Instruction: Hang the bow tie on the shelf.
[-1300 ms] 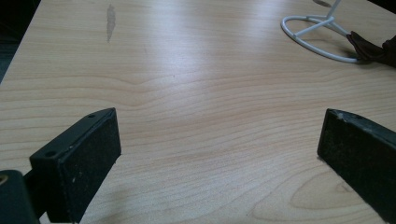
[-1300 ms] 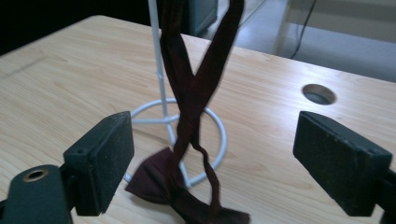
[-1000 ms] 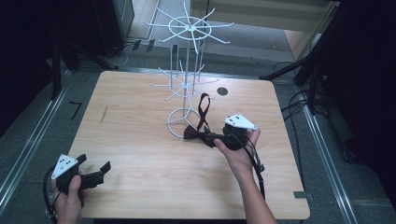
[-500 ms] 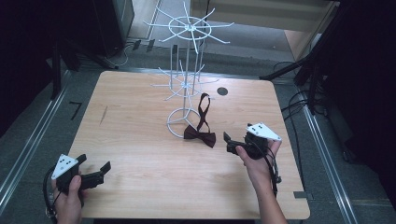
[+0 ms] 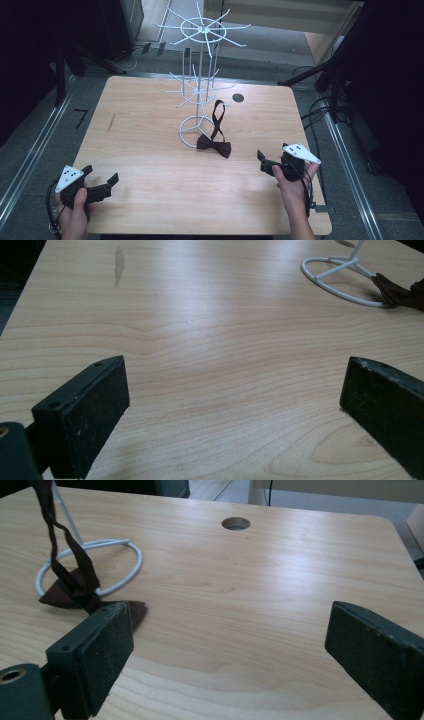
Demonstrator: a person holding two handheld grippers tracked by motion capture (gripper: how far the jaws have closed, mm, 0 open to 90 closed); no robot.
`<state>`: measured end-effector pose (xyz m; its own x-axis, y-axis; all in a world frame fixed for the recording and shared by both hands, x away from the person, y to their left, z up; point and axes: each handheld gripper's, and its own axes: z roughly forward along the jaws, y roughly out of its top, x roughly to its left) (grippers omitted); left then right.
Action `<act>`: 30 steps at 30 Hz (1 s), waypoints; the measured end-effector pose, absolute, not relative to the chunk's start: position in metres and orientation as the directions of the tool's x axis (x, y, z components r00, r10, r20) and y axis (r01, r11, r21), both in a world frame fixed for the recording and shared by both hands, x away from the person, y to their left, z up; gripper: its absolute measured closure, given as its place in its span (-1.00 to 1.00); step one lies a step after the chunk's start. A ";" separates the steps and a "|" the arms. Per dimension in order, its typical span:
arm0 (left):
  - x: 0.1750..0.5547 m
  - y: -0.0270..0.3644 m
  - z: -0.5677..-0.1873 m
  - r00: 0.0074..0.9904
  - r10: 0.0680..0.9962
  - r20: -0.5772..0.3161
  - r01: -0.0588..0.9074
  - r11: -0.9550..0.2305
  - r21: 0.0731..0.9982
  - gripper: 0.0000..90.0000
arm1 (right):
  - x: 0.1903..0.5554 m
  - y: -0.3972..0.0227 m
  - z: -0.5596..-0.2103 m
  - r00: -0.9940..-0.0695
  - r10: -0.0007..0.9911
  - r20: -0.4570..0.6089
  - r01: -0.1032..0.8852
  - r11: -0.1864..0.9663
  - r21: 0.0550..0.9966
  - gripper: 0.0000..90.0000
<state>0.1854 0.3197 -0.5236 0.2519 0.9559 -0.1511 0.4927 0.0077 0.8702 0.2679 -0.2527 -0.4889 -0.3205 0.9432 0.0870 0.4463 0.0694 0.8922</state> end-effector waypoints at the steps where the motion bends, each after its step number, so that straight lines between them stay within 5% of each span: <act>1: 0.185 0.320 -0.524 0.252 0.956 -0.150 0.493 0.006 0.870 -1.00 | 0.267 -0.256 -0.490 -0.318 0.944 0.090 0.448 0.066 0.892 -0.88; 30: 0.185 0.319 -0.523 0.253 0.957 -0.142 0.496 -0.002 0.868 -1.00 | 0.215 -0.354 -0.534 -0.146 0.981 0.125 0.512 -0.033 0.858 -0.86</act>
<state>0.1850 0.3192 -0.5231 0.2526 0.9570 -0.1425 0.4959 -0.0016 0.8684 0.2150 -0.3540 -0.5336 -0.1460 0.9813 0.1252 0.5120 -0.0334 0.8583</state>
